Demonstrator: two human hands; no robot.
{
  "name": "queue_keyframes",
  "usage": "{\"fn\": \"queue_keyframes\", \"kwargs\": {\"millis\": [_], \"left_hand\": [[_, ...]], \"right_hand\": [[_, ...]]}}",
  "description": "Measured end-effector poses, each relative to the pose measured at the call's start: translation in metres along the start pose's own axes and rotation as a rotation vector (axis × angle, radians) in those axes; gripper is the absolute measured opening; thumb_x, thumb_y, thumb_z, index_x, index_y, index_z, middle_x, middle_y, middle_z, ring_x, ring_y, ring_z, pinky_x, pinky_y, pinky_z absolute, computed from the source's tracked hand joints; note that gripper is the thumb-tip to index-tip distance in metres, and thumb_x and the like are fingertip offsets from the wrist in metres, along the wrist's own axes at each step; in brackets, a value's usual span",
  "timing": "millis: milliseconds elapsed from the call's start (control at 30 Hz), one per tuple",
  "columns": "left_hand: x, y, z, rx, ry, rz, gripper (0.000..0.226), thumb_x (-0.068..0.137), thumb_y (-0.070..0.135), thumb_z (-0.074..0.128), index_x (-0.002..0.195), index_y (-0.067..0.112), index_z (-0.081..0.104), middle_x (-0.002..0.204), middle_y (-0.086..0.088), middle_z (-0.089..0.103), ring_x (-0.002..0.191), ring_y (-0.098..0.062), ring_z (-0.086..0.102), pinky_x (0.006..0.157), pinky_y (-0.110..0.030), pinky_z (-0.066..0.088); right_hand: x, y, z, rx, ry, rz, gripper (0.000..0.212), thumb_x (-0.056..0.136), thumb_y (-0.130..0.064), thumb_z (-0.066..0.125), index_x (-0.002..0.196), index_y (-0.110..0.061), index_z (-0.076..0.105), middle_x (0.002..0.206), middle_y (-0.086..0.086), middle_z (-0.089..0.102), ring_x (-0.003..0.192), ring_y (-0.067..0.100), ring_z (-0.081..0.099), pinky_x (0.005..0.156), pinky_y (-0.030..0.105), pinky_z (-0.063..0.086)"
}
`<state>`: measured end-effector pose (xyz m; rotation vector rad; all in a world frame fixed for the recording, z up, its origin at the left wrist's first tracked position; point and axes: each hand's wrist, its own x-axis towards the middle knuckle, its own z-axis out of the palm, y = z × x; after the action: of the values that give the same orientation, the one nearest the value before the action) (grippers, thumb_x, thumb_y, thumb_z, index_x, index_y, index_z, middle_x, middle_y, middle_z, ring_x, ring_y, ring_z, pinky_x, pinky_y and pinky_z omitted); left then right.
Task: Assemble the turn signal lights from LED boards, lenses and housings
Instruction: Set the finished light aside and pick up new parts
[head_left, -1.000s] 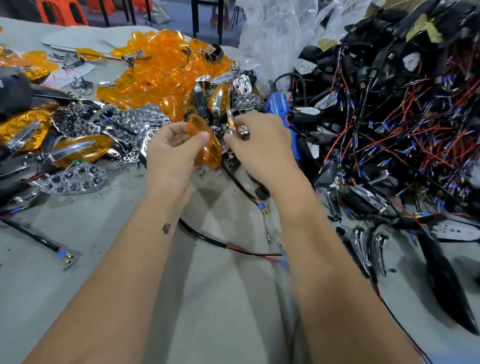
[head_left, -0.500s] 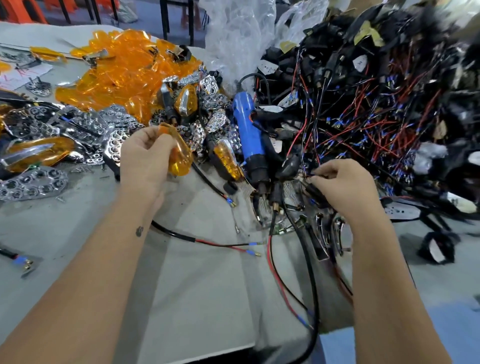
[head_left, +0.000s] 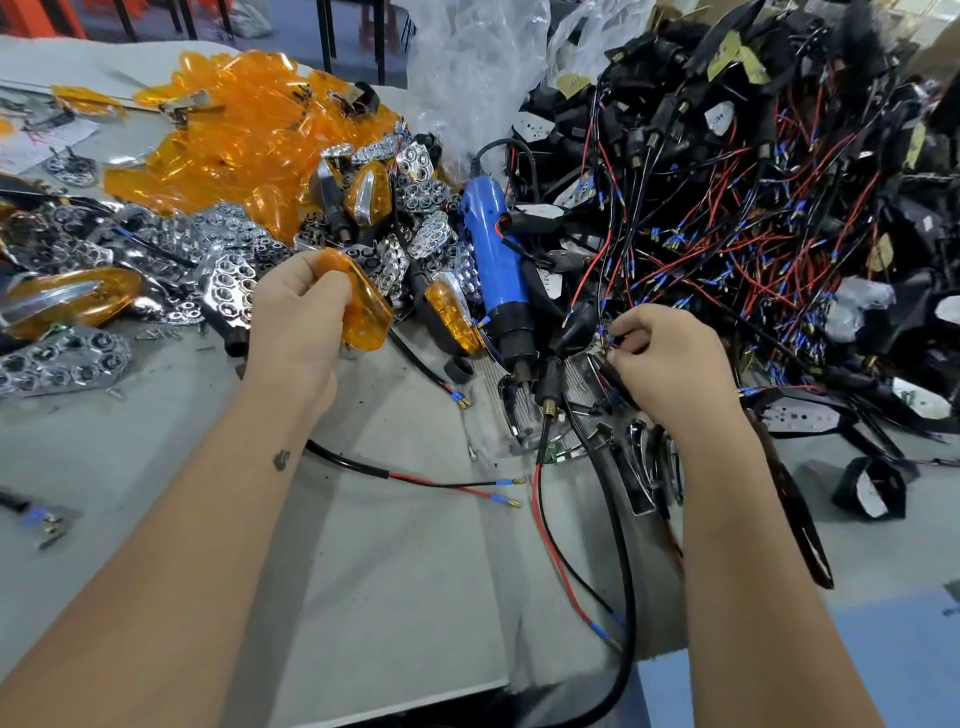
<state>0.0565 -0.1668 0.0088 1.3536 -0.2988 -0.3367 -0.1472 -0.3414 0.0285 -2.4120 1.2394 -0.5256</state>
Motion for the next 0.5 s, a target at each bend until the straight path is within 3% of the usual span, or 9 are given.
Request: {"fn": "queue_keyframes", "kwargs": {"millis": [167, 300, 400, 500], "left_hand": [[0.004, -0.005, -0.001, -0.017, 0.013, -0.015, 0.036, 0.077, -0.007, 0.042, 0.064, 0.022, 0.059, 0.053, 0.01, 0.054, 0.056, -0.011, 0.052, 0.064, -0.035, 0.051], [0.005, -0.006, 0.0, -0.004, 0.008, -0.023, 0.032, 0.077, -0.005, 0.041, 0.068, 0.021, 0.058, 0.06, 0.003, 0.051, 0.062, -0.019, 0.048, 0.055, -0.032, 0.044], [0.004, -0.004, -0.001, -0.038, -0.013, -0.018, 0.035, 0.085, -0.01, 0.041, 0.077, 0.017, 0.061, 0.059, 0.005, 0.061, 0.06, -0.015, 0.059, 0.055, -0.034, 0.054], [0.004, -0.001, -0.005, -0.128, -0.022, -0.017, 0.028, 0.091, -0.011, 0.052, 0.093, 0.013, 0.066, 0.079, -0.001, 0.069, 0.07, -0.014, 0.066, 0.067, -0.033, 0.059]], "right_hand": [[0.002, -0.006, 0.003, -0.019, 0.031, -0.021, 0.023, 0.094, -0.008, 0.062, 0.116, -0.012, 0.067, 0.096, 0.003, 0.067, 0.089, 0.02, 0.059, 0.08, 0.03, 0.047], [-0.003, -0.044, -0.002, 0.452, 0.243, -0.163, 0.018, 0.096, -0.008, 0.061, 0.109, -0.018, 0.067, 0.089, -0.008, 0.063, 0.081, 0.01, 0.059, 0.08, 0.026, 0.052], [-0.005, -0.092, 0.004, 0.86, 0.126, -0.204, 0.024, 0.097, -0.004, 0.057, 0.099, -0.027, 0.061, 0.09, -0.007, 0.066, 0.071, 0.007, 0.067, 0.066, 0.021, 0.055], [-0.005, -0.134, 0.025, 1.148, -0.118, -0.272, 0.023, 0.096, -0.002, 0.06, 0.109, -0.021, 0.056, 0.083, 0.001, 0.066, 0.064, 0.008, 0.067, 0.057, 0.021, 0.054]]}}
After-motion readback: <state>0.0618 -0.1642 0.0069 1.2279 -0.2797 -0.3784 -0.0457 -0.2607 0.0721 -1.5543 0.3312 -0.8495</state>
